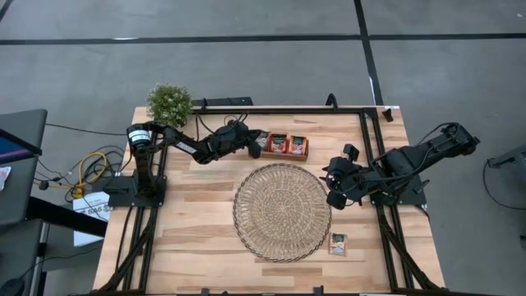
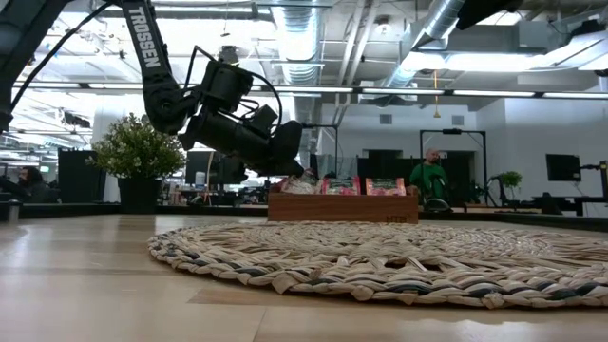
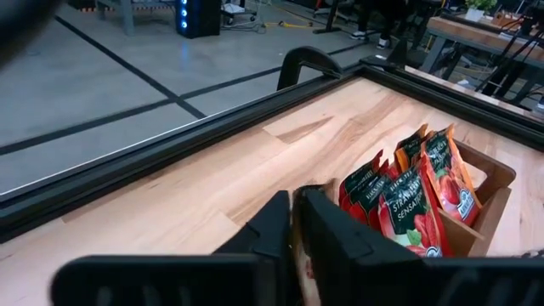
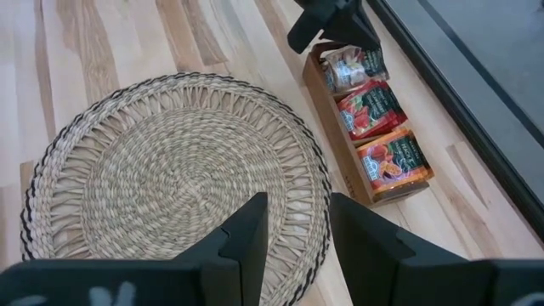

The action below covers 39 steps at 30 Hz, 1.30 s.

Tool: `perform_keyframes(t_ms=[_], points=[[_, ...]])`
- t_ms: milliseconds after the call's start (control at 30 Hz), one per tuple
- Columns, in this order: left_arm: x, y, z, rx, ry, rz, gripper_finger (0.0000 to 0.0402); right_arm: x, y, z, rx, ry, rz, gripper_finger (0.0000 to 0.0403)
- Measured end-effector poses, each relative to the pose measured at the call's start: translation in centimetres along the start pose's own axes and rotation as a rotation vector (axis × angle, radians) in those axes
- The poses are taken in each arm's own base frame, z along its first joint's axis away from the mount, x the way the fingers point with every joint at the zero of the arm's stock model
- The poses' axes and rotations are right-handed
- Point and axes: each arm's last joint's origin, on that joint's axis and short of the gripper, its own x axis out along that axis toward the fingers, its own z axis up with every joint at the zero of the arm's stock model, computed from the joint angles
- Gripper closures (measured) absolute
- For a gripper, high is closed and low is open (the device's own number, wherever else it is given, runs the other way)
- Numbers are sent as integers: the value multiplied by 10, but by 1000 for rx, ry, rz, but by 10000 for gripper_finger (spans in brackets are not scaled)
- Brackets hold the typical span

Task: Pick & Place Tea
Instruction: Put the brown tea bag into the left section of the wooden organizer

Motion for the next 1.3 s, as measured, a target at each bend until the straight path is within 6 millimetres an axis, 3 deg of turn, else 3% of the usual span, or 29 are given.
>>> perform_keyframes(t_ms=[267, 400, 667, 800, 933, 1100, 1300], points=[[0, 0, 0, 26, -2, -1, 285, 0, 0, 0, 0, 0, 0, 285], [0, -1, 5, 45, -44, -11, 262, 0, 0, 0, 0, 0, 0, 285], [-18, -10, 48, 29, -168, -59, 259, 0, 0, 0, 0, 0, 0, 285], [-37, -20, 72, -39, -149, -161, 259, -1, 1, -1, -7, 15, 24, 285], [-63, -31, 86, -57, -17, -251, 259, -2, 5, -8, -40, 115, 125, 285], [-102, -37, 94, -135, 188, -267, 259, -10, 13, -22, -62, 267, 242, 285], [-145, -45, 96, -104, 318, -273, 259, -17, 32, -49, -23, 374, 305, 285]])
